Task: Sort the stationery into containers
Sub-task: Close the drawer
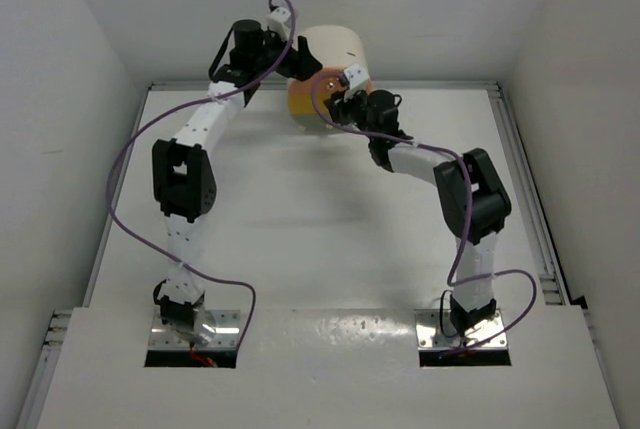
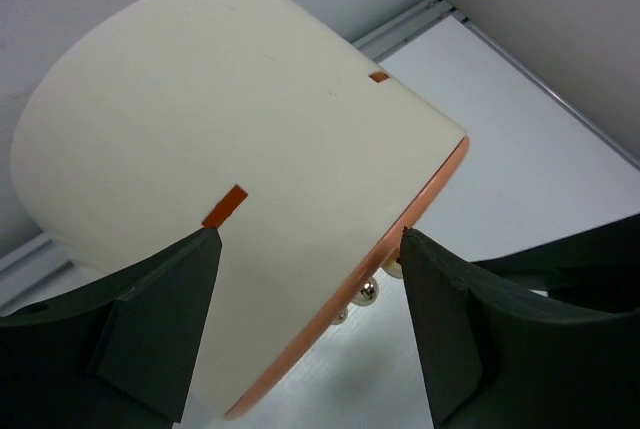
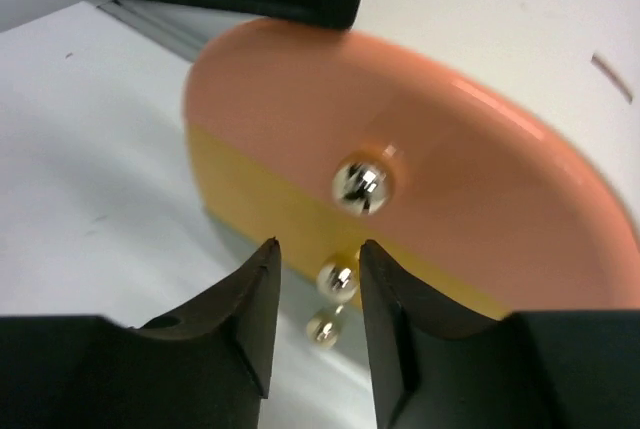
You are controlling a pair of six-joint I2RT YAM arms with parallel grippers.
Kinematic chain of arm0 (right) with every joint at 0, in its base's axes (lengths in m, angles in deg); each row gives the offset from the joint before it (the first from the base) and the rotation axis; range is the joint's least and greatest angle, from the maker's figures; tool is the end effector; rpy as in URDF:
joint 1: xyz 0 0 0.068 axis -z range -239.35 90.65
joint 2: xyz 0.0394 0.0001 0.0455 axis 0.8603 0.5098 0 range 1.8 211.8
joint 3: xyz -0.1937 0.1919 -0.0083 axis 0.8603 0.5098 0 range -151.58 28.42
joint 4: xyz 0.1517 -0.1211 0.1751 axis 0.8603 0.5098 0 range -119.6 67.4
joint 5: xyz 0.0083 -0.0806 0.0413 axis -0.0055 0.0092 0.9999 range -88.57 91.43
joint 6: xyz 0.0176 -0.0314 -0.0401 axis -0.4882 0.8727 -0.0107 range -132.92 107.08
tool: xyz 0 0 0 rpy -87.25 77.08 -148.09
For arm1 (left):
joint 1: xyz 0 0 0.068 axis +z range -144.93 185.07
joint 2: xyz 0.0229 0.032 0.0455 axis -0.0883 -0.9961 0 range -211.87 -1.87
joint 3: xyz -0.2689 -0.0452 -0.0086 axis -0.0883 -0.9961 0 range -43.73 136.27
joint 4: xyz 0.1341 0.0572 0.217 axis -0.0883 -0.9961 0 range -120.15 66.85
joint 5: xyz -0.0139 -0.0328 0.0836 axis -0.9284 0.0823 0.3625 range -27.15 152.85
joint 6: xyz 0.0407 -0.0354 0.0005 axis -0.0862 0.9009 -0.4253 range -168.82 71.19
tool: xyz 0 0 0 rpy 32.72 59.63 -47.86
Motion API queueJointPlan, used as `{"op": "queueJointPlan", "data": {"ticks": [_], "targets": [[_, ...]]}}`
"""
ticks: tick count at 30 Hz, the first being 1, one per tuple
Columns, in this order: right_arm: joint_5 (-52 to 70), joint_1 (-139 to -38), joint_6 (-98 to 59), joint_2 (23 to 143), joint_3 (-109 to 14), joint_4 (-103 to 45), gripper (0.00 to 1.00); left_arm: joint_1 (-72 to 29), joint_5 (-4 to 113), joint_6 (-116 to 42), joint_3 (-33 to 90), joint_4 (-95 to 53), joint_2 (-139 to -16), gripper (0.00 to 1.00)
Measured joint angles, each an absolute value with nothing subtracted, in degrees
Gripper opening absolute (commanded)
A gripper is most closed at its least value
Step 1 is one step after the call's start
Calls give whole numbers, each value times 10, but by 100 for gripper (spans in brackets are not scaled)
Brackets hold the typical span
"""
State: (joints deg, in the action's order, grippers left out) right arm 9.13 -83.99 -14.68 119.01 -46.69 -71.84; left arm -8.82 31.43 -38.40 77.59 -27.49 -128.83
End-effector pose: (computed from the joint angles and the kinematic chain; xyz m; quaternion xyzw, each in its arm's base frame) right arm 0.4270 0.2011 0.2288 -0.1864 0.6812 0.2075 0.6768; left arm 0.5112 -0.1454 0.3420 0.1963 0.7317 -0.3330 0.5614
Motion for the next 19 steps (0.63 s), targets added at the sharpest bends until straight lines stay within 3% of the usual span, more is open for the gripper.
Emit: {"op": "queueJointPlan", "data": {"ticks": [9, 14, 19], "targets": [[192, -834, -164, 919, -342, -573, 99, -21, 290, -400, 767, -404, -1174, 98], [231, -777, -171, 781, -346, -418, 99, 36, 334, -464, 669, -500, -1023, 100], [237, -671, -186, 705, -312, -276, 99, 77, 365, -523, 442, -540, -851, 100]]}}
